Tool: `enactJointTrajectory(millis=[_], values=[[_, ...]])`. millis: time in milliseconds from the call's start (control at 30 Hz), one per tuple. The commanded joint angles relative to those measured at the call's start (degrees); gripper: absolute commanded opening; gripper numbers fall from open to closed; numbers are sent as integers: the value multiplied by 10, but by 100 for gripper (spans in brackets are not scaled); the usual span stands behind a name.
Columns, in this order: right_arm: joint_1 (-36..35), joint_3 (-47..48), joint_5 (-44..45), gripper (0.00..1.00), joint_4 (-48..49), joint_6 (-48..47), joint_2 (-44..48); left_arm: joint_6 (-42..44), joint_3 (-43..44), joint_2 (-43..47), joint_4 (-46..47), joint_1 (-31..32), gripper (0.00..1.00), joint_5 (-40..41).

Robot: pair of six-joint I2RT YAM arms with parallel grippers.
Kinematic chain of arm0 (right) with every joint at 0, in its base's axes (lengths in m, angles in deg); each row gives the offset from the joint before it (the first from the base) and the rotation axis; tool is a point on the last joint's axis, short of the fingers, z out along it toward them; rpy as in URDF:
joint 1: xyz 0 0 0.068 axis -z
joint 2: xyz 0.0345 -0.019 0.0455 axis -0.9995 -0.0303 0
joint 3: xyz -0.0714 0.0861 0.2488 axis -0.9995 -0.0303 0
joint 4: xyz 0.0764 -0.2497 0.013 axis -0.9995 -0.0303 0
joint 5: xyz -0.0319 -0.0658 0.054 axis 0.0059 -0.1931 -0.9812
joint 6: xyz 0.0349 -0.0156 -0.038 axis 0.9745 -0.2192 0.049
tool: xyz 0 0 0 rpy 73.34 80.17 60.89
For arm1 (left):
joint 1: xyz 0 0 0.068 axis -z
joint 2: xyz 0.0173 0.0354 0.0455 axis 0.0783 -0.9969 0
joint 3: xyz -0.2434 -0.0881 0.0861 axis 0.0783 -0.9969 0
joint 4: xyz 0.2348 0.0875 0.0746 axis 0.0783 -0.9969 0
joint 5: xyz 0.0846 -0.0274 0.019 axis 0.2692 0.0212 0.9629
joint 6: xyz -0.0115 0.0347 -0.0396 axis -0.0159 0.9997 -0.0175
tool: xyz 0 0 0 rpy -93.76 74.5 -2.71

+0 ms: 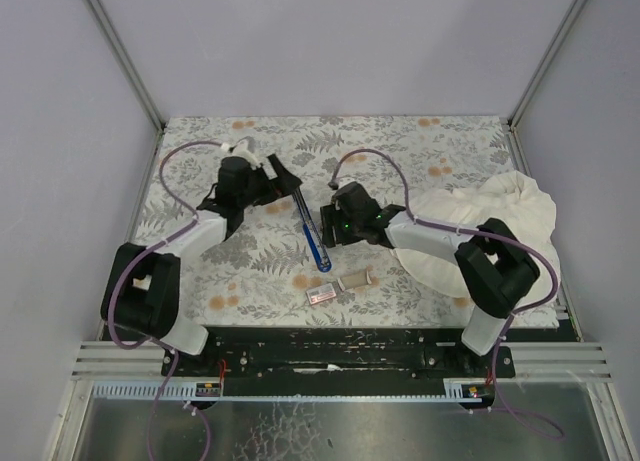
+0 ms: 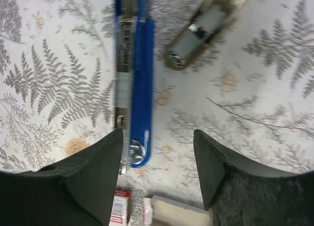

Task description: Load the staples into the stapler

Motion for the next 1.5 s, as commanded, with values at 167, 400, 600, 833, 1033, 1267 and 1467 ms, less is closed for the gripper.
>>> enactJointTrajectory(millis=[167,400,600,833,1033,1267,1467], values=[[-42,150,79,66,-29,-48,-104,-65,-57,86,-63,-92,94,-42],[-49,222,98,66,-29,-63,-183,-63,-66,98,-71,-113,94,-54],[-49,289,125,60,-34,-88,-241,-64,-79,102,-66,-121,94,-56],[-48,353,137,43,-31,-118,-296,-77,-95,83,-27,-127,94,-73],[-48,306,86,16,44,-138,-267,-117,-112,41,48,-133,94,-114],[-48,179,-47,8,198,-177,-184,-143,-102,-7,114,-134,94,-151],[-48,139,-90,5,234,-189,-161,-171,-90,-63,180,-135,93,-177]])
